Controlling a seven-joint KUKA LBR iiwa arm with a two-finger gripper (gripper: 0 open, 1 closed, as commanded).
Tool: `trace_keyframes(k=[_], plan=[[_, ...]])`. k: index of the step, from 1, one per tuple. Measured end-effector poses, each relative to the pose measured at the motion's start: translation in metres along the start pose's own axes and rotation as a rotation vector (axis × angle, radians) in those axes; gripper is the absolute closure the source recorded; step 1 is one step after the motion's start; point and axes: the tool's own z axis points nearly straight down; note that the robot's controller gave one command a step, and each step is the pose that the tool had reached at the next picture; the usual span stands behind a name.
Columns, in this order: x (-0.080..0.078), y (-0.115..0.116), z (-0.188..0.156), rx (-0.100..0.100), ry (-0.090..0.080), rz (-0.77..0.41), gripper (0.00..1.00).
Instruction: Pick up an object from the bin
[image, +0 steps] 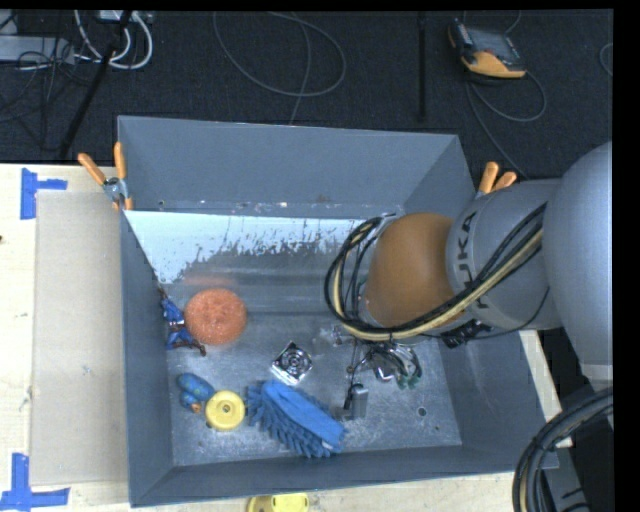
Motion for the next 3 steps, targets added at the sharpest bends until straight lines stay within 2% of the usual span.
trace_keyframes(k=[1,2,3], plan=[[0.020,0.034,0.001,-0.004,0.001,-0.169,0.00],[0.026,0.057,0.002,-0.003,0.002,-0.192,0.00],[-0.003,0.105,-0.010,-0.003,-0.001,-0.412,1.00]])
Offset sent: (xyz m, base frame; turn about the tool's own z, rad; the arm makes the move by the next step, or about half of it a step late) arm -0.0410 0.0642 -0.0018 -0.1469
